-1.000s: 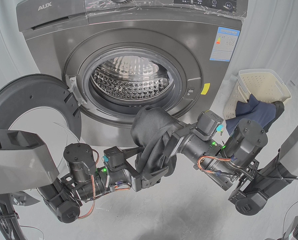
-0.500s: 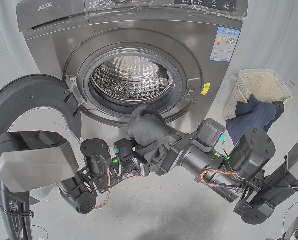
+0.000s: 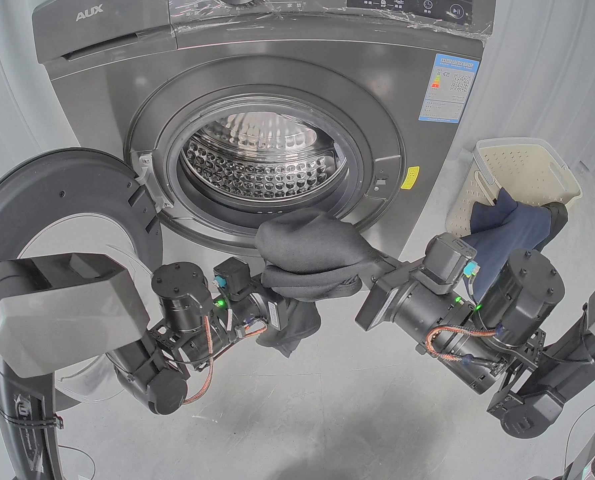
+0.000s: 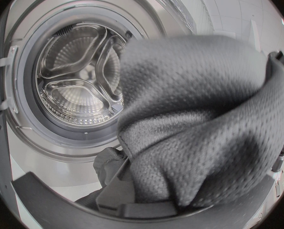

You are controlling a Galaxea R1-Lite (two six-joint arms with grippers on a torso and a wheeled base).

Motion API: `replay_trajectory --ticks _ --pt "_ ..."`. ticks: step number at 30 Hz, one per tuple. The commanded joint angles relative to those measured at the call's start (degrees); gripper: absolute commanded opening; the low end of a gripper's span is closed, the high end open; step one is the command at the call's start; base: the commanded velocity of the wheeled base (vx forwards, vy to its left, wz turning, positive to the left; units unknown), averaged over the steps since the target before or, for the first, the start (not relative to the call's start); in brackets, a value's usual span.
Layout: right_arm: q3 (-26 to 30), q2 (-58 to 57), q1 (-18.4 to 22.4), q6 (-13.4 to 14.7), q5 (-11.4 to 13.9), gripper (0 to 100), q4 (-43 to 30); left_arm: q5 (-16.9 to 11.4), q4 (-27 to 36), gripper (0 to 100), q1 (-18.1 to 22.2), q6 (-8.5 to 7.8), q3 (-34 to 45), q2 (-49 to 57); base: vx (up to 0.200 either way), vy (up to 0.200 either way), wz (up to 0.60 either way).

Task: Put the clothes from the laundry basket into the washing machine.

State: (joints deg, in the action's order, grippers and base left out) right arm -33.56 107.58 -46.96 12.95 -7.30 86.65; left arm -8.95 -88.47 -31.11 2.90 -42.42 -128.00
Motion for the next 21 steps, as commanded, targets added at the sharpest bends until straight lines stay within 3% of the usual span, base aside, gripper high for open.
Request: replay_trajectory --ticks 1,5,7,11,12,17,21 --pt "1.66 0.17 1.96 0.41 -0.17 0 -0.08 0.33 -0.04 0 0.44 1.05 1.73 4.60 0.000 0.000 0.00" --pt "1.83 2.28 2.40 0.59 -0.08 0 0.10 1.04 -0.04 0 -0.44 5.27 5.86 10.23 0.000 0.000 0.00" --pt "1.48 2.90 2.13 0.59 -0.08 0 0.27 1.04 -0.04 0 -0.79 6.24 6.92 11.63 0.000 0.000 0.00" --pt "0.87 3.51 1.69 0.59 -0.08 0 0.80 1.04 -0.04 0 -0.88 6.68 9.20 13.13 0.000 0.000 0.00" --pt "0.78 3.51 1.61 0.59 -0.08 100 0.80 1.04 -0.04 0 -0.88 6.77 9.64 13.48 0.000 0.000 0.00" --pt "0.87 3.16 1.52 1.29 0.53 100 0.89 0.95 -0.04 0 -1.50 7.65 12.63 15.06 0.000 0.000 0.00" --pt "7.02 3.25 1.26 0.76 2.73 100 1.15 0.77 -0.04 0 -1.50 10.37 17.37 19.28 0.000 0.000 0.00"
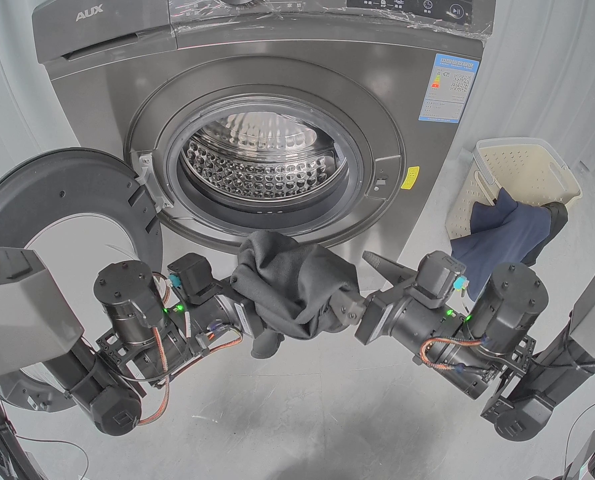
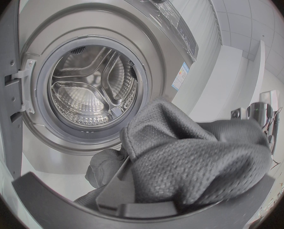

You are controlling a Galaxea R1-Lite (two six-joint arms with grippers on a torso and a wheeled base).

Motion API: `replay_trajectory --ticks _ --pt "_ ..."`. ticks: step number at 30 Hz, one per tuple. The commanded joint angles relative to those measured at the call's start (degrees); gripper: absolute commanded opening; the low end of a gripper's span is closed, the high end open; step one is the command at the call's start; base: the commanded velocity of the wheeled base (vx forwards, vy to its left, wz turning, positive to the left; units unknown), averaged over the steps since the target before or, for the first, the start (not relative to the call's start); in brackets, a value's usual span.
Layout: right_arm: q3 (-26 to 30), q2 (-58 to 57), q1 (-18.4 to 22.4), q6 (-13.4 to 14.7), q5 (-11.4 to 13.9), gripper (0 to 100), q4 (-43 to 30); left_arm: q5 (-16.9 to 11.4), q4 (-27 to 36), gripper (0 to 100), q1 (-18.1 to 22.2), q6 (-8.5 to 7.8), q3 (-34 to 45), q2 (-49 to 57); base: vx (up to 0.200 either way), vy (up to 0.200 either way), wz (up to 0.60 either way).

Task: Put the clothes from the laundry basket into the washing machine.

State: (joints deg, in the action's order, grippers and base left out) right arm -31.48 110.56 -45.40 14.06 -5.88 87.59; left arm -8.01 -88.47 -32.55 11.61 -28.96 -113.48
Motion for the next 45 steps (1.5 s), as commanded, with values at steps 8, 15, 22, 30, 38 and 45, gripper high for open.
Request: replay_trajectory --ticks 8,15,22,30,38,45 --pt "16.89 -0.43 -0.57 -2.81 5.61 100 1.00 -0.43 0.49 0 2.84 5.09 7.52 14.96 0.000 0.000 0.00" --pt "17.77 -0.52 3.03 -3.33 5.00 100 1.09 0.01 0.14 0 4.42 0.96 9.45 12.85 0.000 0.000 0.00" --pt "16.97 -2.45 4.88 -3.07 3.85 100 1.09 0.45 0.05 0 4.07 -5.80 11.56 11.62 0.000 0.000 0.00" --pt "16.36 -2.19 5.14 -2.89 3.85 100 1.09 0.19 0.05 0 3.72 -5.89 11.74 10.39 0.125 0.000 0.00" --pt "16.80 -2.19 5.14 -2.89 3.85 100 1.00 0.27 0.05 0 3.02 -6.42 12.09 9.33 0.200 0.000 0.00" --pt "16.97 -2.28 5.06 -2.89 3.85 100 1.00 0.36 -0.04 0 3.02 -6.60 12.09 8.72 0.200 0.000 0.00"
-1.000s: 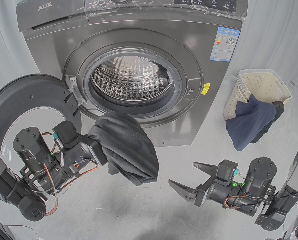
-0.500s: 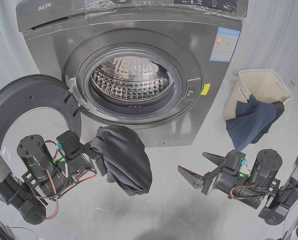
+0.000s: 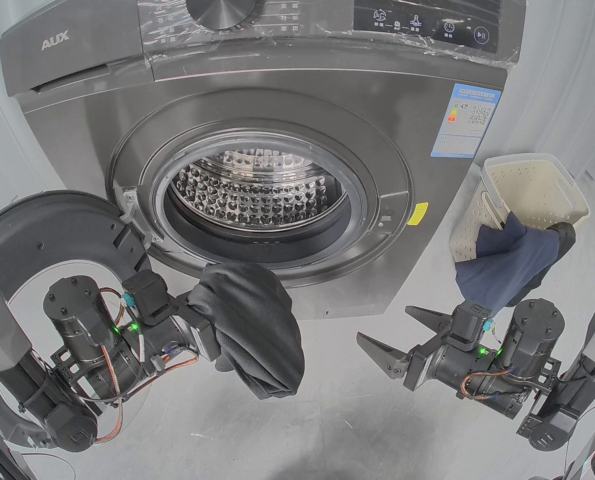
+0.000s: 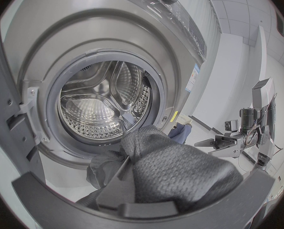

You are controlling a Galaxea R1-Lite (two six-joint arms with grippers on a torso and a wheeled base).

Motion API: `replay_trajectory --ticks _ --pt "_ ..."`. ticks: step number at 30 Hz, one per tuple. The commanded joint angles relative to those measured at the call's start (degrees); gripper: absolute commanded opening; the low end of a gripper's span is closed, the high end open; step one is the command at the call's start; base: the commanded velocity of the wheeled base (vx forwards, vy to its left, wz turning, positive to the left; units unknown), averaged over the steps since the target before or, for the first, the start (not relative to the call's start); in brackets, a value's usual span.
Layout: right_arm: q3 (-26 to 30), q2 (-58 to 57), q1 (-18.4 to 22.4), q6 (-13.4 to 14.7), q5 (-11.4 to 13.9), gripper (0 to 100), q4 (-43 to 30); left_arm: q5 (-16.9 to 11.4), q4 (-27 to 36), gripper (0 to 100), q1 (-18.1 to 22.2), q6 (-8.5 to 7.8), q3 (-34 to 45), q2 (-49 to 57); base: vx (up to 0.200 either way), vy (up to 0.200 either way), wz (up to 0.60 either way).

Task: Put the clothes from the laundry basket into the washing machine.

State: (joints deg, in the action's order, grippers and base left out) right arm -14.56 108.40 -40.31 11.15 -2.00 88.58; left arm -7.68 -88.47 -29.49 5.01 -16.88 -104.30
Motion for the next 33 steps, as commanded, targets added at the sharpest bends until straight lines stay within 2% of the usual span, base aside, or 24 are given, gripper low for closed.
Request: replay_trajectory --ticks 1,4,12,14,17,18,23,30,33 --pt "0.23 -0.12 -0.03 0.01 -0.02 100 0.02 -0.05 -0.04 0 -0.04 -0.09 0.01 -0.38 0.200 0.000 0.00" --pt "1.11 -0.29 -0.55 0.10 0.15 100 0.02 0.03 -0.04 0 -0.22 0.00 0.01 -0.46 0.200 0.000 0.00" --pt "4.18 -1.08 -1.70 -0.52 0.86 100 0.02 0.03 -0.04 0 -0.92 0.09 -0.34 -0.55 0.000 0.000 0.00" --pt "4.54 -1.61 -3.28 -0.43 0.86 100 0.02 1.00 -0.04 0 -1.27 0.09 -0.87 -0.90 0.000 0.000 0.00" --pt "4.27 -2.67 -4.33 -0.43 0.68 100 0.02 4.16 -0.04 0 -3.12 0.18 -2.45 -2.66 0.000 0.000 0.00" --pt "4.10 -3.02 -4.77 -0.43 0.68 100 0.02 5.39 -0.04 0 -3.65 0.88 -3.86 -4.24 0.000 0.000 0.00" --pt "4.10 -3.19 -4.95 -0.34 0.51 100 0.02 8.91 -0.04 0 -3.12 1.05 -15.46 -13.73 0.000 0.000 0.00" --pt "4.45 -3.90 -5.65 -0.26 0.42 100 0.02 8.30 0.40 0 -3.03 1.23 -22.93 -19.97 0.000 0.000 0.00" --pt "4.36 -3.90 -5.74 -0.34 0.42 100 0.02 8.38 0.14 0 -1.62 1.23 -28.47 -24.90 0.000 0.000 0.00"
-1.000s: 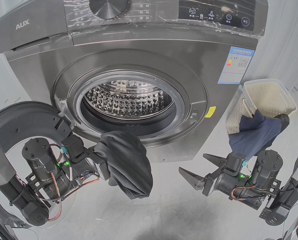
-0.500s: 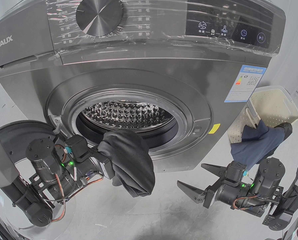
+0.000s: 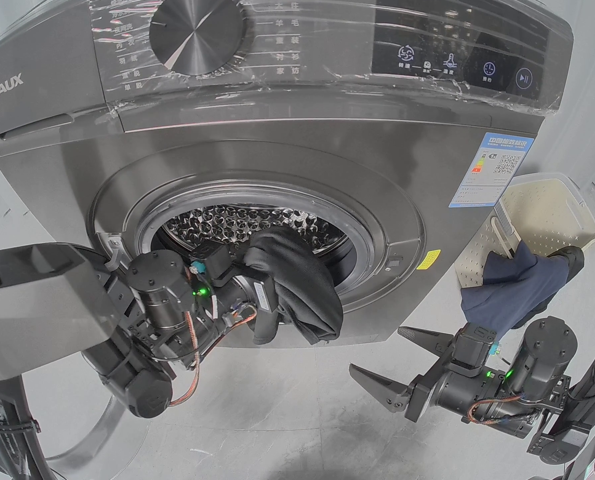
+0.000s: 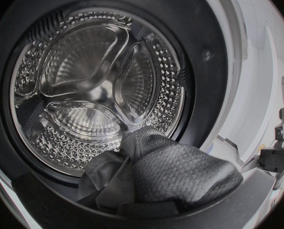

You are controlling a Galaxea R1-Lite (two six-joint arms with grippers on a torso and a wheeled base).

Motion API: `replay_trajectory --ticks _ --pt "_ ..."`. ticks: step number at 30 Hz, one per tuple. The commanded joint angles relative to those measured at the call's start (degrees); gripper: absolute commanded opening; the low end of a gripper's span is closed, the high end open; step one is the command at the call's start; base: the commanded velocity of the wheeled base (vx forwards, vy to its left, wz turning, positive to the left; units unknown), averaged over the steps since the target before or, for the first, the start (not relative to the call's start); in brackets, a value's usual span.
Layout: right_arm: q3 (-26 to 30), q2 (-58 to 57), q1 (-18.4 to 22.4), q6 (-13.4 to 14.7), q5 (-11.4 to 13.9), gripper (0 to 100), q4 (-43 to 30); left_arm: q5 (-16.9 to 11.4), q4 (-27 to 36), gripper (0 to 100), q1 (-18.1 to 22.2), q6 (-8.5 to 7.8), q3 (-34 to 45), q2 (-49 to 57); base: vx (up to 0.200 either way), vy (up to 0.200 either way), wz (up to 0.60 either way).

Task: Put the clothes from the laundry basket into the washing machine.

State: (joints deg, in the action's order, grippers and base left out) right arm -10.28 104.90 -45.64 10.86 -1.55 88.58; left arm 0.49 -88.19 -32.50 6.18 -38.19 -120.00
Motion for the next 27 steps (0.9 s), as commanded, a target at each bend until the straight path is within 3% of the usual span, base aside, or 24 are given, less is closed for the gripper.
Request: replay_trajectory --ticks 1,10,23,27 --pt "0.08 -0.40 -0.50 -0.05 -0.03 100 0.02 0.22 -0.14 0 1.47 0.06 -7.42 -9.46 0.000 0.000 0.00" --pt "-0.27 -0.40 -0.41 -0.14 -0.03 100 0.02 0.83 5.66 0 5.61 -0.03 -27.37 -17.19 0.000 0.000 0.00" --pt "-0.18 0.04 -0.41 0.04 -0.03 100 0.02 1.71 17.43 0 9.03 -0.12 -44.60 -20.62 0.000 0.000 0.00" --pt "-1.41 0.04 -0.41 0.04 -0.12 100 0.02 3.64 20.25 0 9.56 0.06 -48.64 -20.80 0.000 0.000 0.00"
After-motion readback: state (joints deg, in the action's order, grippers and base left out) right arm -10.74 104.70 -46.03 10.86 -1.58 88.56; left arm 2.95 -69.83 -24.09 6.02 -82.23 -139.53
